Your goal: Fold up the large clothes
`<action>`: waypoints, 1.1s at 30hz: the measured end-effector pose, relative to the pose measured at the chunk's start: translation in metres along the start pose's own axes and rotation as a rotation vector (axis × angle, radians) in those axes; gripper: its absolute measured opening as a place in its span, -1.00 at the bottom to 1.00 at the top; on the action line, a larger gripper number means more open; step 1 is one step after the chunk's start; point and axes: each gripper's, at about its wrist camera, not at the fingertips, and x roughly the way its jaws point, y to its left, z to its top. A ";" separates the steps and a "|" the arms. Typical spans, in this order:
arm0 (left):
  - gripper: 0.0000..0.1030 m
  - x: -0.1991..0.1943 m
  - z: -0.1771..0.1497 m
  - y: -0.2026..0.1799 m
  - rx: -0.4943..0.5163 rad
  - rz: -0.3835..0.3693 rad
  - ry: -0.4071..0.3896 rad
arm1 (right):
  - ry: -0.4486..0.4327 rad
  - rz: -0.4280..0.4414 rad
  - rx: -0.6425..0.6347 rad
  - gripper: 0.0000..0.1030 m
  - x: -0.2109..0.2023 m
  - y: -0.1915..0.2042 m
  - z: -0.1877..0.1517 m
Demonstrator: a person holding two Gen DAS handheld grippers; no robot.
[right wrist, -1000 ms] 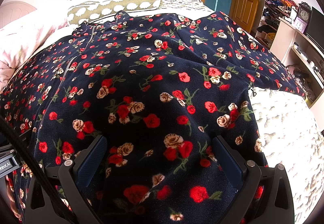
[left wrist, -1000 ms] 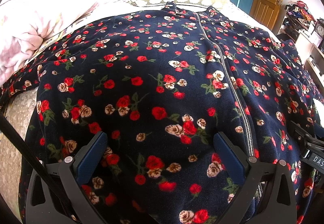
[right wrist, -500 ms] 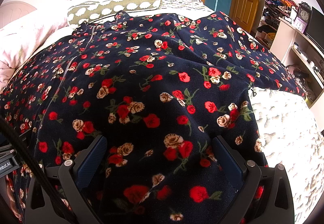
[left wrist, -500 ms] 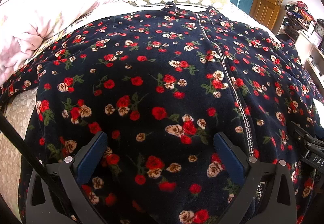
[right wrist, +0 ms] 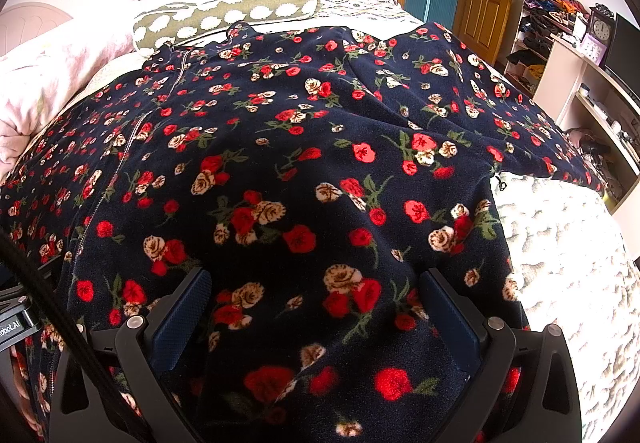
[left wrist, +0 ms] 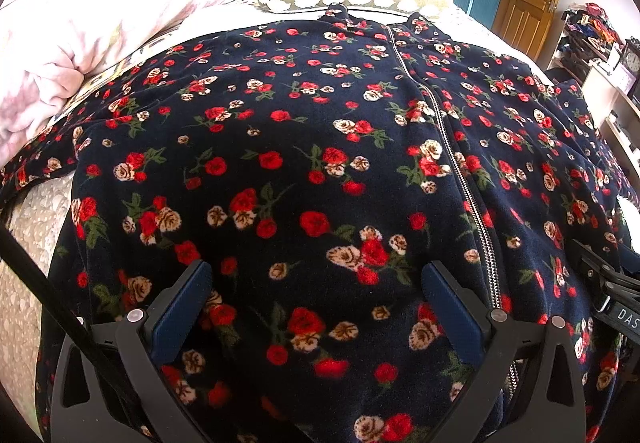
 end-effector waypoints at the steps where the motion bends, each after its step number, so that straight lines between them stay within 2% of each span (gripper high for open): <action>1: 1.00 0.000 0.000 0.000 -0.001 -0.001 0.000 | 0.000 0.000 0.000 1.00 0.000 0.000 0.000; 22: 1.00 0.001 0.005 -0.006 0.007 0.016 0.017 | 0.000 0.000 0.000 1.00 0.000 0.000 0.000; 27: 1.00 0.002 0.007 -0.010 0.008 0.043 0.027 | 0.000 0.000 0.000 1.00 0.000 0.000 0.000; 30: 0.95 -0.008 0.004 -0.009 0.011 0.044 0.029 | 0.001 0.004 0.003 1.00 0.000 -0.001 0.000; 33: 0.92 -0.034 -0.002 0.001 -0.020 0.026 -0.016 | 0.002 -0.001 -0.001 1.00 0.001 -0.001 0.000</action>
